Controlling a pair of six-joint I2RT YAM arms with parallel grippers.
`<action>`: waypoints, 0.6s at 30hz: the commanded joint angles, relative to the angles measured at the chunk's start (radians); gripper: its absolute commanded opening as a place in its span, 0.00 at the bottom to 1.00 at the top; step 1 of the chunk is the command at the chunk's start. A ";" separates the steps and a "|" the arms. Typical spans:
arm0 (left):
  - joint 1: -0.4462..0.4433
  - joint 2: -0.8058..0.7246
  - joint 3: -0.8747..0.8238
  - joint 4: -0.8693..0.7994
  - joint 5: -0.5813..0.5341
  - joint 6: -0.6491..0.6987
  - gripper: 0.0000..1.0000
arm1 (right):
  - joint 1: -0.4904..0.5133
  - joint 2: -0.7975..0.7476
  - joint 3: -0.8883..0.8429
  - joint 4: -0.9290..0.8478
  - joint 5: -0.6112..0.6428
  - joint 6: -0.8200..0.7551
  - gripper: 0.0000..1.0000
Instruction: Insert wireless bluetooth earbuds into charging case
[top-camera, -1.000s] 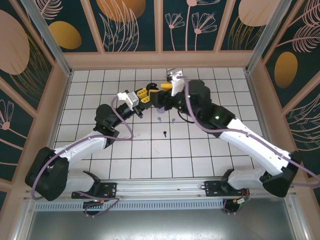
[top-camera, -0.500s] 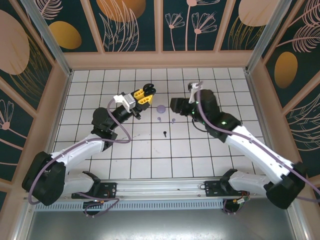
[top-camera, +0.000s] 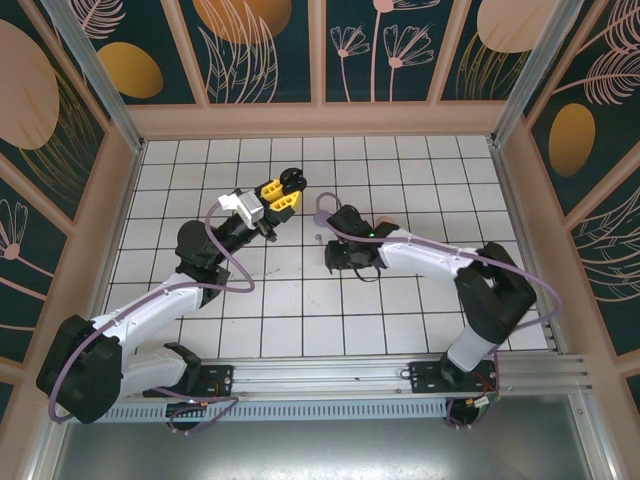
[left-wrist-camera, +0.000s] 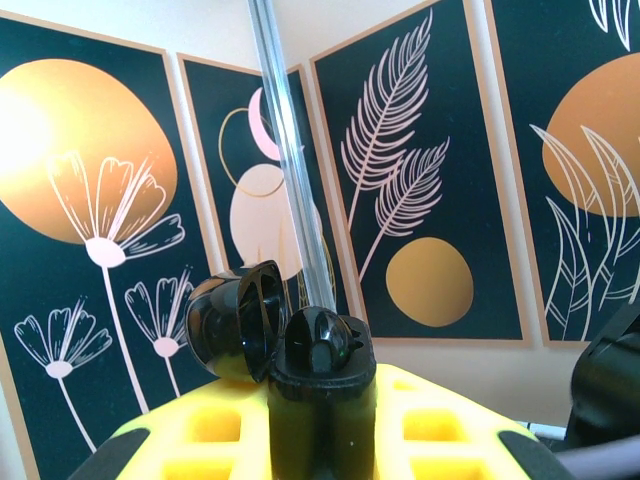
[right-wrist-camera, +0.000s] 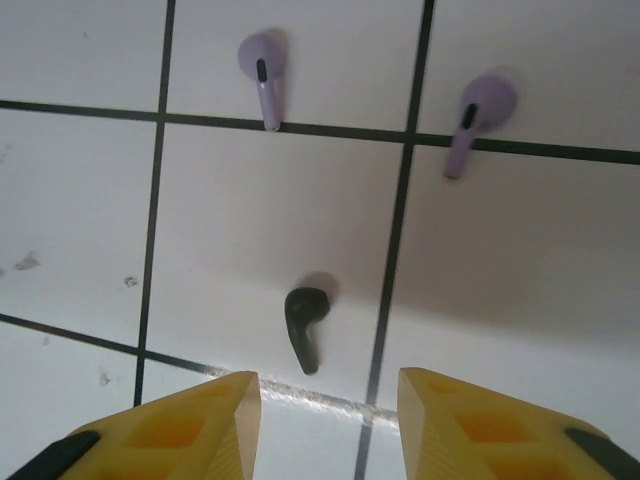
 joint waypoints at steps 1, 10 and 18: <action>-0.008 -0.026 -0.015 0.035 -0.013 -0.006 0.00 | 0.023 0.070 0.080 -0.077 0.046 0.036 0.39; -0.009 -0.036 -0.023 0.045 -0.007 -0.009 0.00 | 0.036 0.172 0.130 -0.084 0.073 0.046 0.36; -0.009 -0.035 -0.024 0.046 -0.006 -0.005 0.00 | 0.039 0.223 0.173 -0.081 0.061 0.040 0.35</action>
